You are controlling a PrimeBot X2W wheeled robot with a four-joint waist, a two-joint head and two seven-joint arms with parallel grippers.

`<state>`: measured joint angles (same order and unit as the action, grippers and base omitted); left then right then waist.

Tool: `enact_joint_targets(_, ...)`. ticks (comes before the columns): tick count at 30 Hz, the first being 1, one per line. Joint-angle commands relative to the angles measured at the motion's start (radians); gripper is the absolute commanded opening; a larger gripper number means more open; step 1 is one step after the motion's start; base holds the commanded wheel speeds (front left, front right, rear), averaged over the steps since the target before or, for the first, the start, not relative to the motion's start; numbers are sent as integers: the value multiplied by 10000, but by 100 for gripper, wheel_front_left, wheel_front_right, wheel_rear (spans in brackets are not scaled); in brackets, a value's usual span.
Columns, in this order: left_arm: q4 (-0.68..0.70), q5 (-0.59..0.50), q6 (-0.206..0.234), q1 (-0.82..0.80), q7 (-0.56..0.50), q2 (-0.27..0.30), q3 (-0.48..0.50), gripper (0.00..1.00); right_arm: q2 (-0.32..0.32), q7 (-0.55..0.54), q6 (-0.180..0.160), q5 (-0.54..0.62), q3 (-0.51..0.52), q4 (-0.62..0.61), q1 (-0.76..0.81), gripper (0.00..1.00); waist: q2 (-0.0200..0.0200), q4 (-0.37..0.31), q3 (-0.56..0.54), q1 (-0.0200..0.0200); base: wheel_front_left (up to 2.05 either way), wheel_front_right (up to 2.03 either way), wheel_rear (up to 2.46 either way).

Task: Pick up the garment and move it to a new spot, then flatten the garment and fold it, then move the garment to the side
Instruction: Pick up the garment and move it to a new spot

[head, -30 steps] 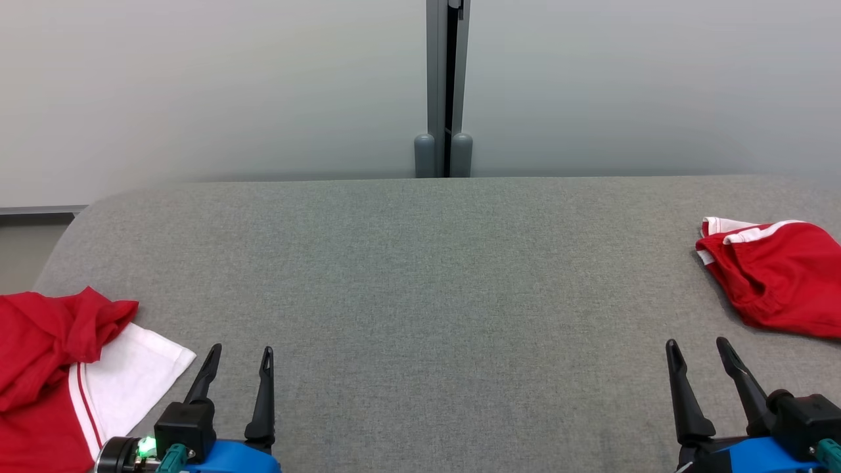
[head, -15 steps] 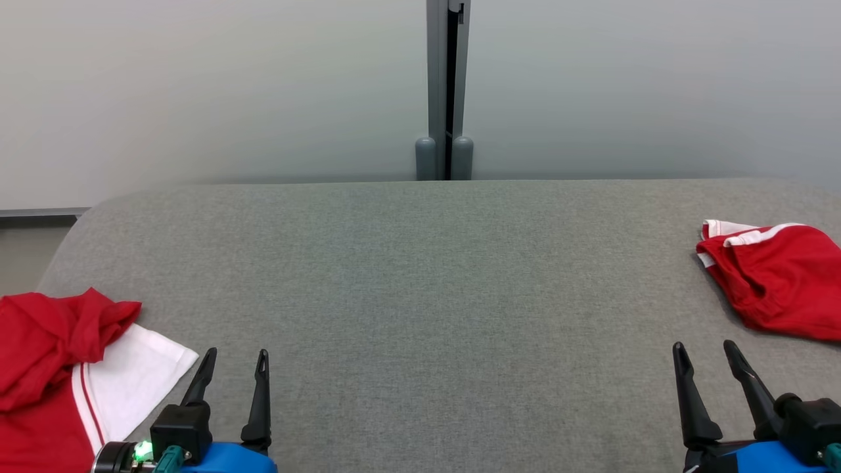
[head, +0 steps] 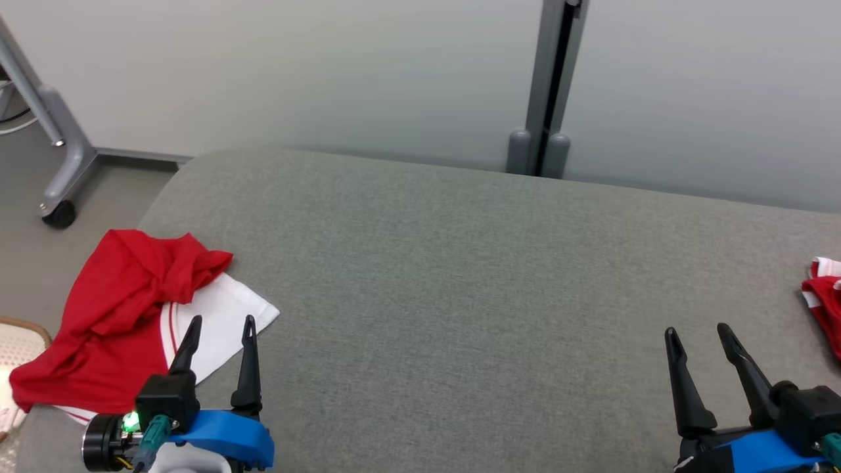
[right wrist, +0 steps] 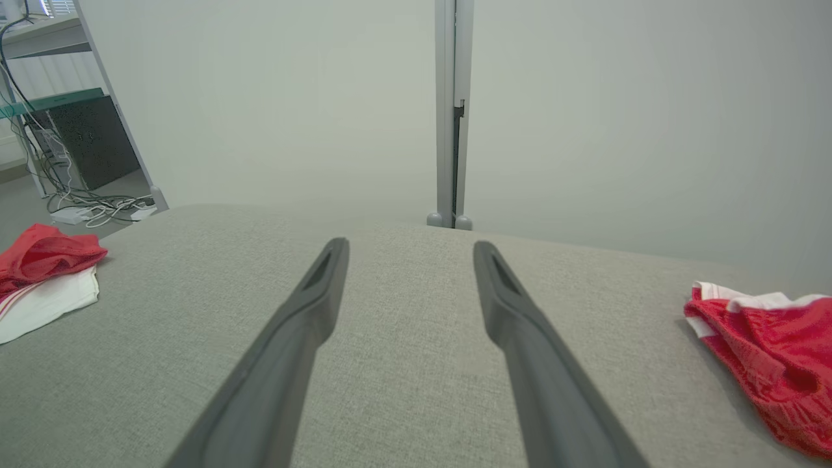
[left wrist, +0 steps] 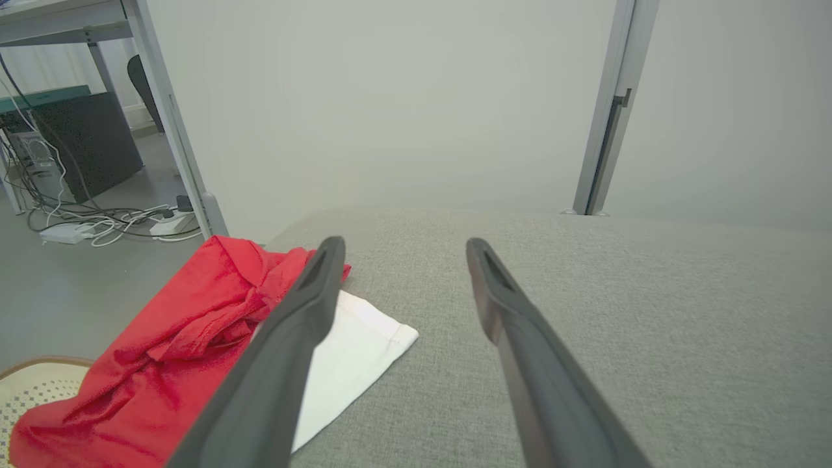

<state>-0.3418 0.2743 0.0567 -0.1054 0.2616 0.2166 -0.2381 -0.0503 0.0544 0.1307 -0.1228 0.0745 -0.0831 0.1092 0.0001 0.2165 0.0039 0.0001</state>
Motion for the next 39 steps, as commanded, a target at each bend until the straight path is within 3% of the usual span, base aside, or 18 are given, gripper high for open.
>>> enact_joint_targets(1,20,6,39,-137,40,-22,41,100,-10,4,1,48,-6,-61,-145,100,-1,306,248,-1,0,0,0)
enact_joint_targets(9,61,-69,119,-258,42,-164,505,100,-12,-172,1,144,-180,-380,-391,100,-1,1113,555,-1,0,0,0)
enact_joint_targets(17,-686,-47,-6,-934,42,-439,812,100,-11,-466,1,431,-289,-901,-747,100,-1,1297,1425,-1,0,0,0)
enact_joint_targets(27,-4403,602,-789,-3172,37,-884,1120,100,-478,-904,1,649,-332,-1495,-1441,100,-1,988,3165,-1,0,0,0)
enact_joint_targets(35,-7404,976,-1188,-4283,-160,-1058,1162,99,-568,-842,1,636,-252,-1373,-1695,100,-1,779,3452,-1,0,0,0)
enact_joint_targets(36,-7661,979,-1250,-4396,-176,-1057,1112,55,-571,-829,1,630,-244,-1359,-1708,100,-1,772,3448,-1,0,0,0)
enact_joint_targets(37,-7867,956,-1289,-4477,-169,-1045,1076,3,-575,-820,1,622,-241,-1341,-1707,100,-1,769,3434,-1,0,0,0)
enact_joint_targets(39,-8165,861,-1308,-4607,-133,-984,1001,0,-579,-800,1,620,-231,-1289,-1714,100,-1,759,3383,-1,0,0,0)
